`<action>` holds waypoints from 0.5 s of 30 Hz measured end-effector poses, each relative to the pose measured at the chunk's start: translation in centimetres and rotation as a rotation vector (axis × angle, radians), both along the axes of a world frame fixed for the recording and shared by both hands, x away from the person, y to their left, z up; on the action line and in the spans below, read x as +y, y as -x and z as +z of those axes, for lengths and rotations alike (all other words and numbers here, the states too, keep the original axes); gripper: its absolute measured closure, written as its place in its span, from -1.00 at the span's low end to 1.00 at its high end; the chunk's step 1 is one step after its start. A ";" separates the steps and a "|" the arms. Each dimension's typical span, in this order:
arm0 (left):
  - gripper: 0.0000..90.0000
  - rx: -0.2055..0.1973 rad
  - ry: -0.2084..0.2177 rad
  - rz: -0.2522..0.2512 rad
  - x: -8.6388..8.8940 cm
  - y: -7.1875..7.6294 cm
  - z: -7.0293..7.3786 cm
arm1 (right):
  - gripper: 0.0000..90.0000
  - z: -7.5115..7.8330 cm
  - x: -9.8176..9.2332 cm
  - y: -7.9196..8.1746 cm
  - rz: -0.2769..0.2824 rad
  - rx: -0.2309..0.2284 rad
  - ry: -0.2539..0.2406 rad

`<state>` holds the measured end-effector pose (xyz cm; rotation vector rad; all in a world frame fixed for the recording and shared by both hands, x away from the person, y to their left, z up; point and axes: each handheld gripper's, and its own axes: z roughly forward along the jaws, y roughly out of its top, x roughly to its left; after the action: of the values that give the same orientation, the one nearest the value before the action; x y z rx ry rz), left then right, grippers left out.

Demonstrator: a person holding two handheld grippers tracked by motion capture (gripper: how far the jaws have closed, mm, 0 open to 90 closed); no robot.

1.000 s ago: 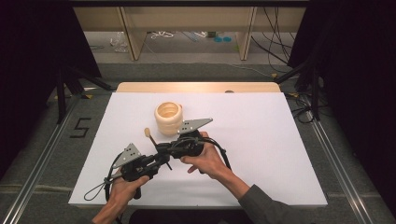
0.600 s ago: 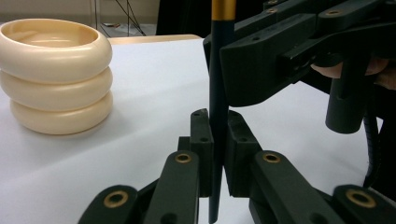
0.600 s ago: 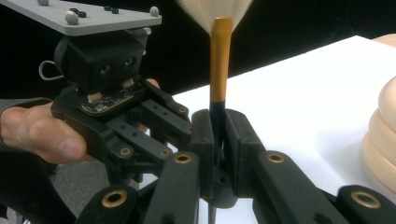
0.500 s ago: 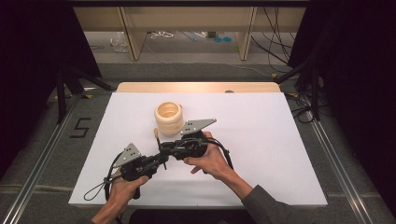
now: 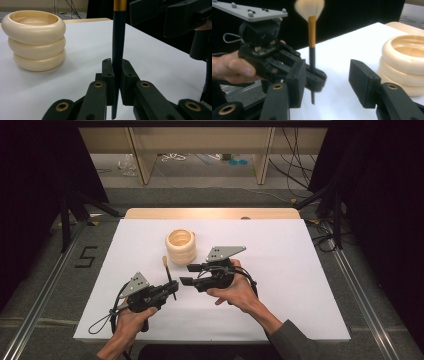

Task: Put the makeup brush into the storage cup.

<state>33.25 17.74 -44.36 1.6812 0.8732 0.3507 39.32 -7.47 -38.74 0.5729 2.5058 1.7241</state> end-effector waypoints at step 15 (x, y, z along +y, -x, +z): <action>0.86 -0.012 -0.002 0.031 -0.1 -0.3 0.1 | -0.34 -0.9 -3.9 0.5 -0.119 -0.002 0.041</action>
<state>33.50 17.66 -44.30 1.6678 0.8914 0.3824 38.87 -11.41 -39.68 0.7017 2.4448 1.6279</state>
